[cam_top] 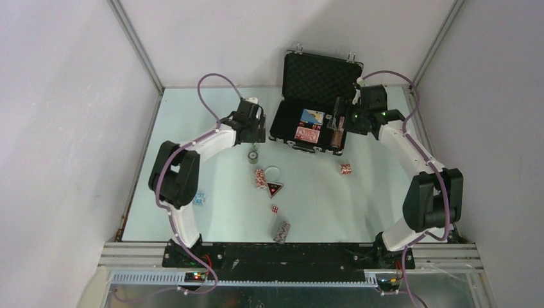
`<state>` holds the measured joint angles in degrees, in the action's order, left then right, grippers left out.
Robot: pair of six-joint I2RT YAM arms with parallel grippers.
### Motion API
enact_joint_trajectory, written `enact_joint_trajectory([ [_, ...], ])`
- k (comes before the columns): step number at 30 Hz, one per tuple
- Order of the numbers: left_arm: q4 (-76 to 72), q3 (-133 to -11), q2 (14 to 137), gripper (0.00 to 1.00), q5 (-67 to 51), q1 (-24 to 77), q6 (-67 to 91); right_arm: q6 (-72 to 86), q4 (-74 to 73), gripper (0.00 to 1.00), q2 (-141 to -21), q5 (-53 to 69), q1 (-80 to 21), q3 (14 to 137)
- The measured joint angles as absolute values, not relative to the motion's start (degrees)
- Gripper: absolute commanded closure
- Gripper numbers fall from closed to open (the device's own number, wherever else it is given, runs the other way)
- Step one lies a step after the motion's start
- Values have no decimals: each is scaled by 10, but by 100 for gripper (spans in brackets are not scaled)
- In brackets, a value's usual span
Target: Pack up texas hold em set
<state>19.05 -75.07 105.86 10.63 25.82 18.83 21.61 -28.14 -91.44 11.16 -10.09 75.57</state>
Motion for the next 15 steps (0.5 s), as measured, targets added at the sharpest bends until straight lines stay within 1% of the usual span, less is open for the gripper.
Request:
enact_joint_trajectory([
  [1,188,-758,1068,35,109,258,183,216,-283,17,-909,112,-102,748],
  [2,186,-762,1072,42,111,258,182,216,-284,17,-905,112,-103,742],
  [3,185,-770,1080,45,115,257,178,216,-285,18,-901,112,-103,735],
  [4,184,-774,1085,50,118,257,176,216,-286,18,-899,112,-103,732],
  [5,183,-778,1090,58,120,257,173,215,-287,18,-896,112,-103,728],
  [6,181,-781,1093,62,120,257,173,214,-288,18,-894,112,-103,727],
  [7,180,-783,1095,69,122,257,170,213,-288,18,-893,112,-103,725],
  [8,180,-785,1096,72,123,257,166,211,-289,18,-891,112,-103,724],
  [9,180,-785,1096,78,124,257,163,210,-289,18,-890,112,-103,724],
  [11,181,-785,1096,83,125,256,162,209,-290,19,-887,113,-103,724],
  [15,181,-785,1096,90,124,254,152,204,-286,20,-880,130,-103,724],
])
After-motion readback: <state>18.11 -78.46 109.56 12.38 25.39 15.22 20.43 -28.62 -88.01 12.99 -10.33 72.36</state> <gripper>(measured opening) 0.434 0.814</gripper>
